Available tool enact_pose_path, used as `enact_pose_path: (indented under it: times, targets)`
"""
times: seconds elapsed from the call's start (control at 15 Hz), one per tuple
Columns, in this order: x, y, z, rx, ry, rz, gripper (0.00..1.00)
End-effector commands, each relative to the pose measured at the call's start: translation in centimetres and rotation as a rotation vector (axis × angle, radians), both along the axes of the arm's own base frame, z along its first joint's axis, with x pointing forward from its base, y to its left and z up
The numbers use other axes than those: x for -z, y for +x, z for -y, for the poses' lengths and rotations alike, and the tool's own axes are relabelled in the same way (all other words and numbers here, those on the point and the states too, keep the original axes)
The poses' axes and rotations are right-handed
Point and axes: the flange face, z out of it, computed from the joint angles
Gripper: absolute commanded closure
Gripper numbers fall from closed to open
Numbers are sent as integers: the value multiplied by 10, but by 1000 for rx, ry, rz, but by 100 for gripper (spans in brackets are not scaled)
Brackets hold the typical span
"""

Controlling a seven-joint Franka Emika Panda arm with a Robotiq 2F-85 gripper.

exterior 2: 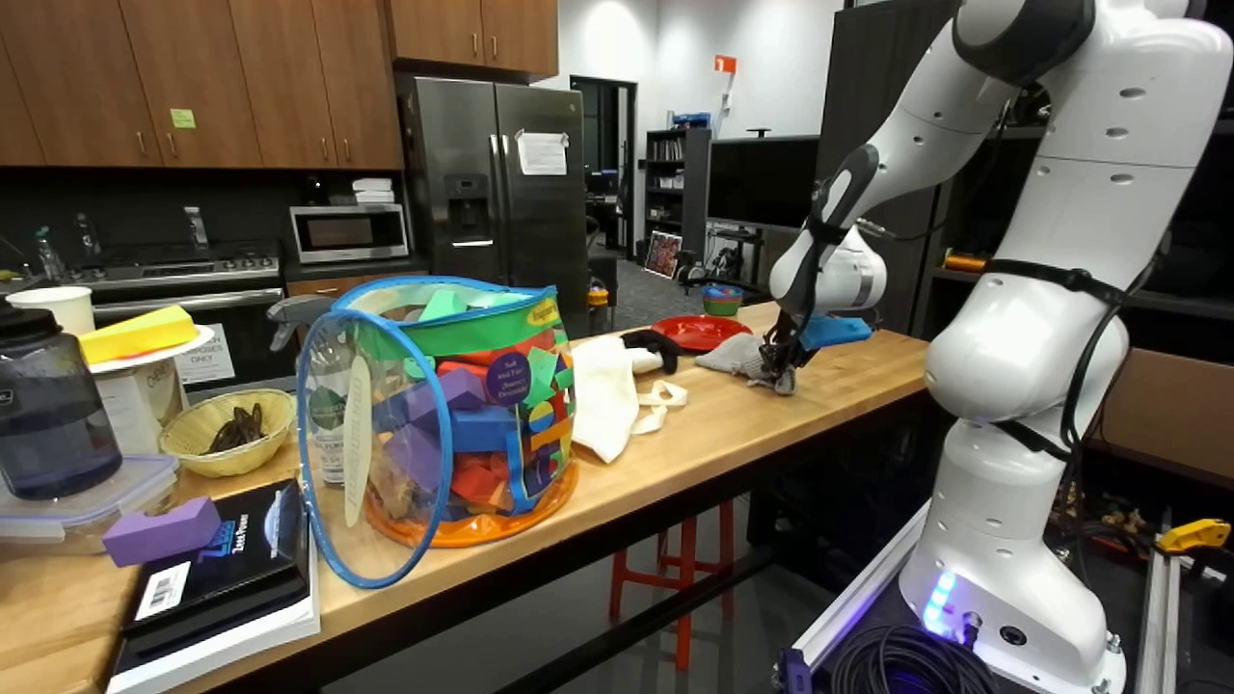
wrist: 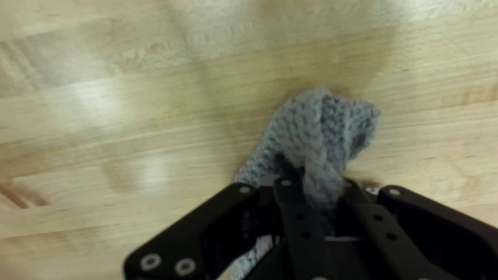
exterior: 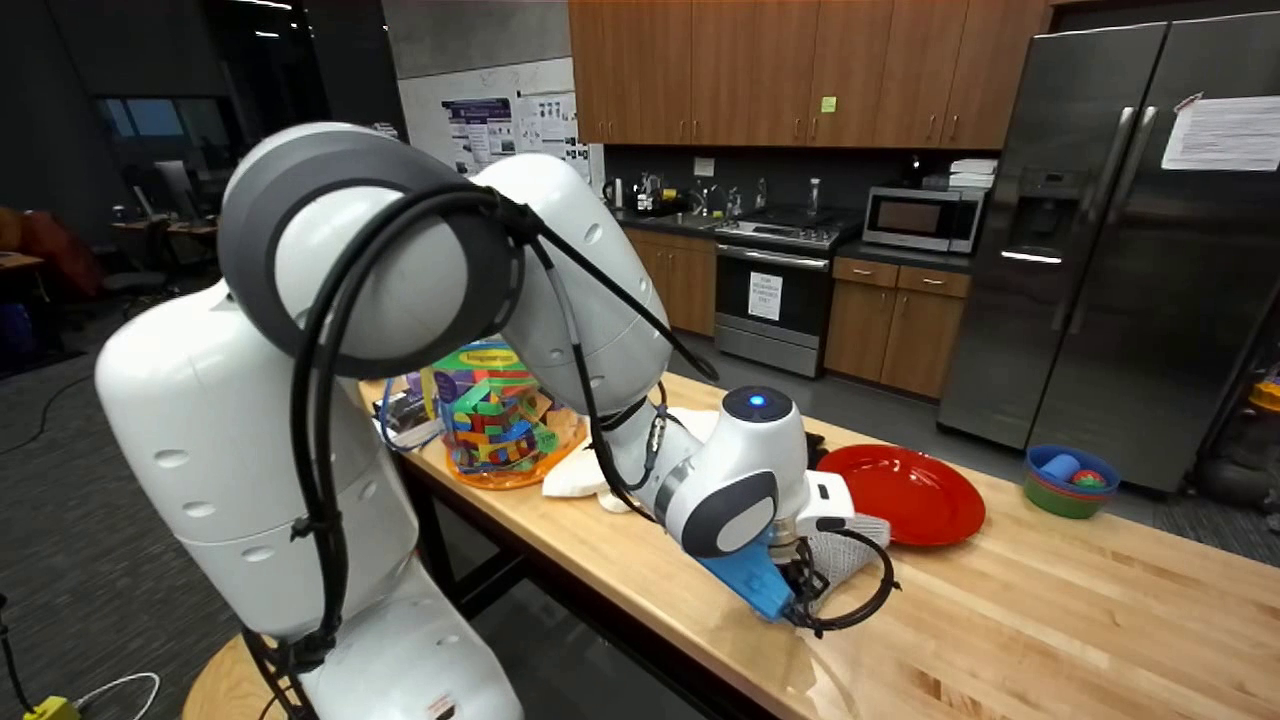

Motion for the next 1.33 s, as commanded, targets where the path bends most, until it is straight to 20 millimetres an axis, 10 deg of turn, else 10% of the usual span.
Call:
enact_pose_path:
  times: [0.0,0.8,1.27]
  targets:
    - [6,-18,27,30,-3,-6,96]
    - [8,-46,90,126,5,4,96]
    - [7,-33,81,73,3,13,96]
